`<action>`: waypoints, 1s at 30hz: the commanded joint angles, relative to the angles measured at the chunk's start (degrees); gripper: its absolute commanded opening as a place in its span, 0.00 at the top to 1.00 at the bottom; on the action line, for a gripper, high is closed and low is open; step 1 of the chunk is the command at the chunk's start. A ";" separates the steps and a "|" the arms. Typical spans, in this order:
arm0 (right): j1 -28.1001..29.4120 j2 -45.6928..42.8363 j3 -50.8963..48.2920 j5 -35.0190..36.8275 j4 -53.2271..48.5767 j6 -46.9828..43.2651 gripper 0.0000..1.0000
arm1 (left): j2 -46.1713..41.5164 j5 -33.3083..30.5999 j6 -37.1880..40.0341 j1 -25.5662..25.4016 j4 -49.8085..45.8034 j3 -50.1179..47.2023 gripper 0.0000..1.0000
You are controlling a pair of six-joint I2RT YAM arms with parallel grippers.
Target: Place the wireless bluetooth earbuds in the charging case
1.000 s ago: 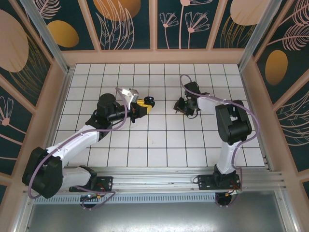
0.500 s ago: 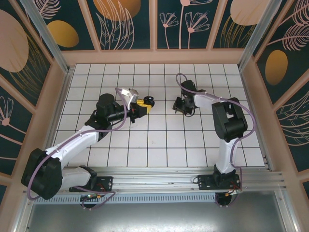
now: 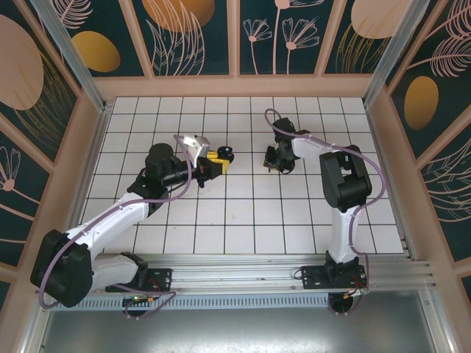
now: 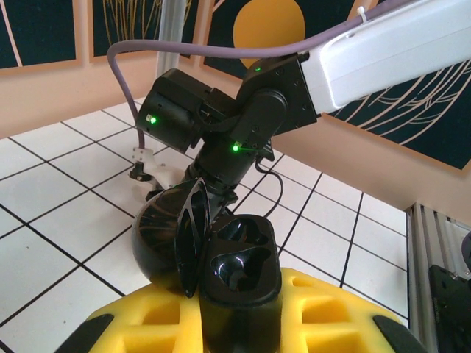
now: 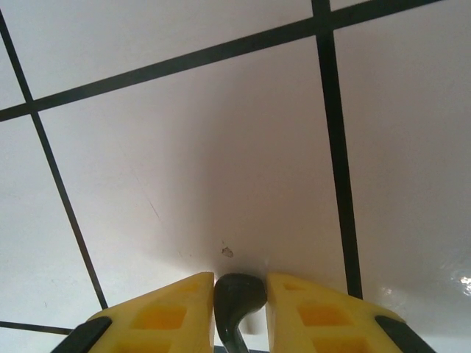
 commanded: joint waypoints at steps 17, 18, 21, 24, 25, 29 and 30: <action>4.16 -4.08 1.99 6.97 -1.20 -0.50 0.84 | -1.47 -1.38 1.50 -0.28 -0.40 -1.55 0.99; 4.27 -5.02 1.71 7.52 -0.98 -0.25 0.84 | -1.38 -1.27 1.44 -0.27 -0.20 -1.66 0.99; 4.89 -8.31 0.80 9.36 -0.08 0.40 0.85 | -0.96 -1.11 1.12 -0.21 0.33 -1.66 0.99; 5.78 -12.09 0.10 11.14 0.60 1.07 0.86 | -0.23 -0.89 0.67 -0.27 1.46 -1.73 0.99; 6.11 -13.60 -0.02 12.22 0.84 1.28 0.86 | 0.20 -0.71 0.44 -0.25 2.11 -1.66 0.99; 7.82 -19.10 -0.66 15.62 2.21 2.08 0.87 | 3.03 0.35 -1.18 -0.28 4.53 -0.59 1.00; 8.38 -20.69 -1.02 16.41 2.89 2.28 0.87 | 4.13 0.60 -1.82 -0.28 4.94 -0.03 1.00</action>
